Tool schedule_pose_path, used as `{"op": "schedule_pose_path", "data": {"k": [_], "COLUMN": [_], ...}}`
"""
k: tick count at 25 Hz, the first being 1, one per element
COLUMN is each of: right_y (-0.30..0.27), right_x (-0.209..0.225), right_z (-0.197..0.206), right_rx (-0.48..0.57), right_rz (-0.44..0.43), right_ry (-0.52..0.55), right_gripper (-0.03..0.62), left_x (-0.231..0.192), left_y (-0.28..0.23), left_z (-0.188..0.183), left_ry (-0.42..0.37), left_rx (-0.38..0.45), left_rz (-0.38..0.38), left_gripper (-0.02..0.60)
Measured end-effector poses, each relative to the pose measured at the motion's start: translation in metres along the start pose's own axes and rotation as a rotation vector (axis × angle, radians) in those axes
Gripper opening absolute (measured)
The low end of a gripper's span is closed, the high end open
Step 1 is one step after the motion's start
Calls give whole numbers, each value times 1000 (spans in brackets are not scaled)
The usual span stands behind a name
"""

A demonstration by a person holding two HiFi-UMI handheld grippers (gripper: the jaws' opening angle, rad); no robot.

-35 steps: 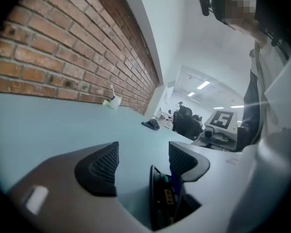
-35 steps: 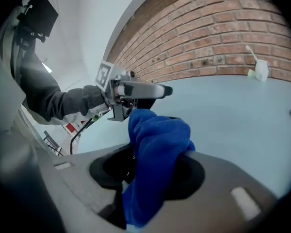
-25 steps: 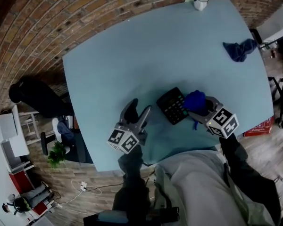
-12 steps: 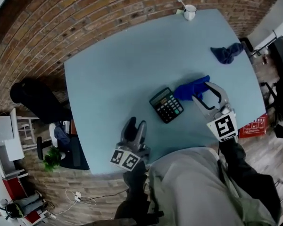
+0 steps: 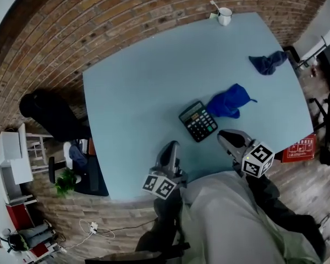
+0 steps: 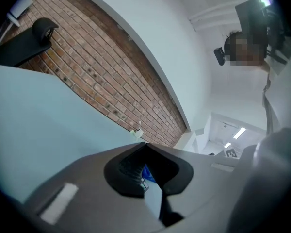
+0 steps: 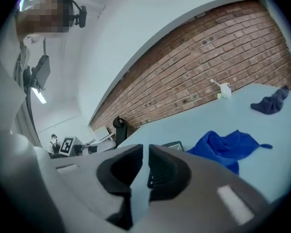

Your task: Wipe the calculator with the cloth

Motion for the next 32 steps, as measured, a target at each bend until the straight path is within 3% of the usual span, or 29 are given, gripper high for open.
{"op": "schedule_pose_path", "data": {"k": [7,32], "right_y": [1,-7], "right_x": [5,2], "right_z": [8,31], "right_rx": [0,-87], "right_rz": [50,56], "right_ry": [-83,-78], "right_gripper": [25,8], "left_x": [-7,-17], "left_y": [3,11], "left_z": [13,27], "left_ry": [117,219], "left_rx": [12,16], "left_rz": [-10,-35], "left_gripper": [2,2]}}
Point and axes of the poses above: the fingertips, and each gripper's own axes: y backward along the fingers, x to its right, z out of its underside, the point moved 8 cm from there along y, backward along the fingers, and after that the axes turned 11 degrees about -y, right-handed, at the moved point
